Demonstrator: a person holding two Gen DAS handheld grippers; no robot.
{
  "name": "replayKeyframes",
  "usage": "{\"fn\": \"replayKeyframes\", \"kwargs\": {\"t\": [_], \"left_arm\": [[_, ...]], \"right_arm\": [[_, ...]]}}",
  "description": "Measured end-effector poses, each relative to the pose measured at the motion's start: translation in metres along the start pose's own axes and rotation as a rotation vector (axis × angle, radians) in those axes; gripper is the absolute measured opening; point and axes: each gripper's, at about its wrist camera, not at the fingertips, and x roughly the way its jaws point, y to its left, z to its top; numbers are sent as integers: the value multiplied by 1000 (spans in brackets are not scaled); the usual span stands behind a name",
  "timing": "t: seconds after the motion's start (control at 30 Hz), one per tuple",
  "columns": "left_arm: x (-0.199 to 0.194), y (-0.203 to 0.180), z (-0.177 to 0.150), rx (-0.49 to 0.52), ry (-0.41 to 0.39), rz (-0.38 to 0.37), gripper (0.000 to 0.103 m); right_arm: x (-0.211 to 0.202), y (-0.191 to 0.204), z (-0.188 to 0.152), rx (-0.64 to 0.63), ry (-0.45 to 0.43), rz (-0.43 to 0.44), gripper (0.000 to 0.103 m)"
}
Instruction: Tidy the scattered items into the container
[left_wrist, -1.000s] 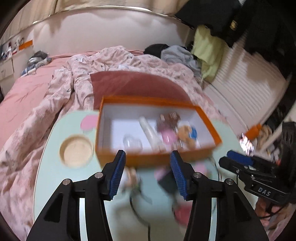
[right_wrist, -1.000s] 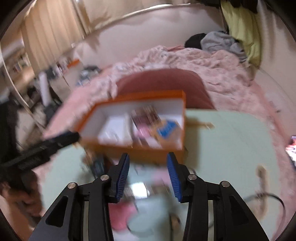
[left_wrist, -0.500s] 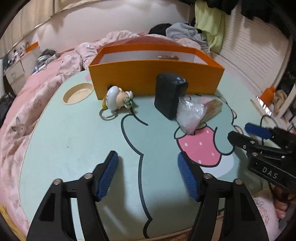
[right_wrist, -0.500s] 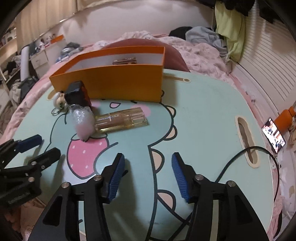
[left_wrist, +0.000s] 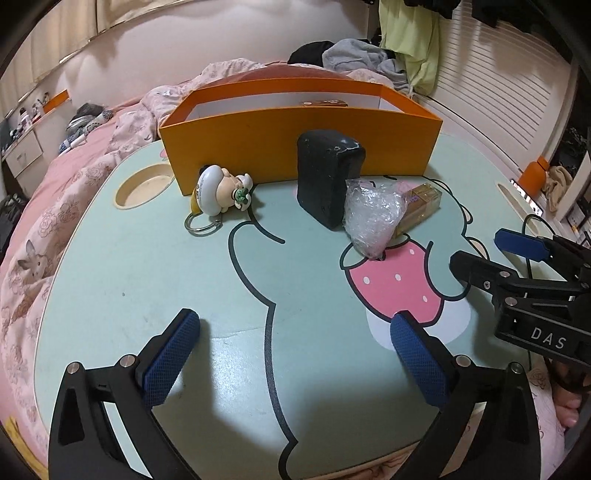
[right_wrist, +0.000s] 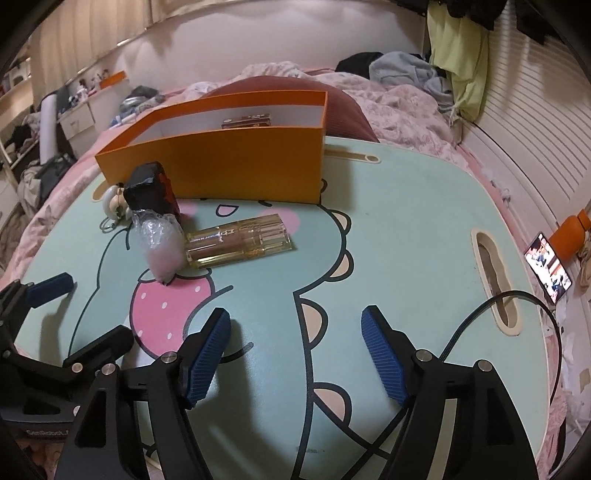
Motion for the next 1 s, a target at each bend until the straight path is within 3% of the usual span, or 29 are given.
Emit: {"fn": "replayKeyframes", "kwargs": {"t": [0.6,0.73,0.77,0.83,1.0], "left_arm": [[1,-1,1,-4,-1,2,103],[1,-2,0,-6,-1,2,103],[0,-2,1,-6,-2,2,103],[-1,-2,0,-12,-6,7,103],[-2,0,0,-31,-14,17,103]], "right_arm": [[1,-1,1,4,0,10,76],[-4,-10,0,37,-12,127,75],[-5,-15,1,52,-14,160,74],[-10,-23,1,64,-29,202,59],[-9,-18,16,-47,-39,190,57]]}}
